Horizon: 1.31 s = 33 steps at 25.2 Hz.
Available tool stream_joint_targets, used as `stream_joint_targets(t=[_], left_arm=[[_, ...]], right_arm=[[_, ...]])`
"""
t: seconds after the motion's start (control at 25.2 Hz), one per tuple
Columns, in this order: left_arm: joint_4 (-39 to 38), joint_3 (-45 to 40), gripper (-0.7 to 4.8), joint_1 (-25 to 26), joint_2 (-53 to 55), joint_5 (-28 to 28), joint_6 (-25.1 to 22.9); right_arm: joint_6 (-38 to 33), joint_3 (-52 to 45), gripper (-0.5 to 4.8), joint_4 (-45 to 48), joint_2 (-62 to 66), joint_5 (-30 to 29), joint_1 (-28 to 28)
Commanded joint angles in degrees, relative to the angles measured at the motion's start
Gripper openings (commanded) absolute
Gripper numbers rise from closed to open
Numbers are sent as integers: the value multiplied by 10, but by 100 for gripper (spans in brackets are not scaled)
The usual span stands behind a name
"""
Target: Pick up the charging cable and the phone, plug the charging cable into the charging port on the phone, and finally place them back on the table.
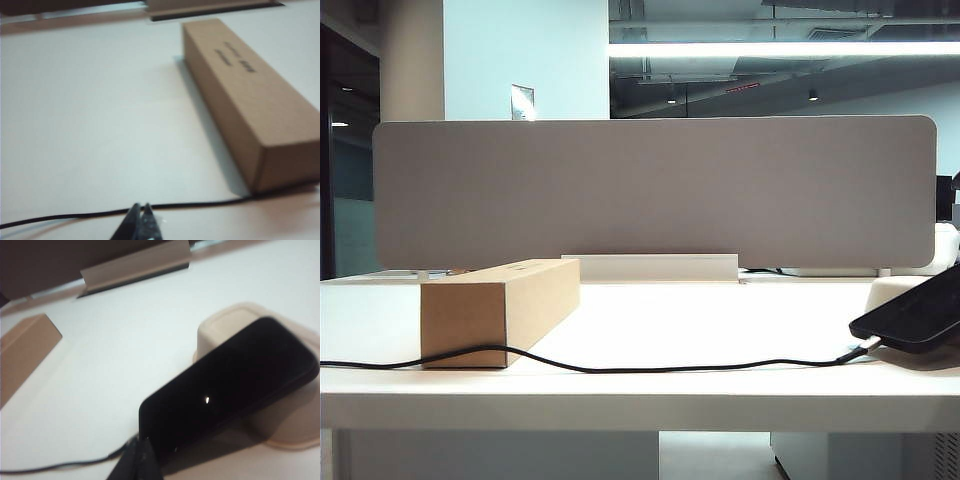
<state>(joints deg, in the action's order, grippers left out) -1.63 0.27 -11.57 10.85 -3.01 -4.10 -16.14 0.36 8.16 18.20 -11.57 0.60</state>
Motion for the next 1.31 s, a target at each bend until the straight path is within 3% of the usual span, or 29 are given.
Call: stream_joint_targets(t=[0.04, 0.2, 0.32, 1.31], left_arm=[[4, 2, -6, 40, -32, 6, 0], [4, 2, -6, 77, -86, 5, 0], [4, 3, -6, 78, -101, 5, 0], [4, 3, -6, 78, -106, 5, 0]], right_arm=[[1, -3, -5, 6, -52, -1, -14], [1, -2, -5, 7, -125, -1, -51], [1, -2, -5, 7, -146, 0, -61], [1, -2, -5, 6, -182, -1, -64]])
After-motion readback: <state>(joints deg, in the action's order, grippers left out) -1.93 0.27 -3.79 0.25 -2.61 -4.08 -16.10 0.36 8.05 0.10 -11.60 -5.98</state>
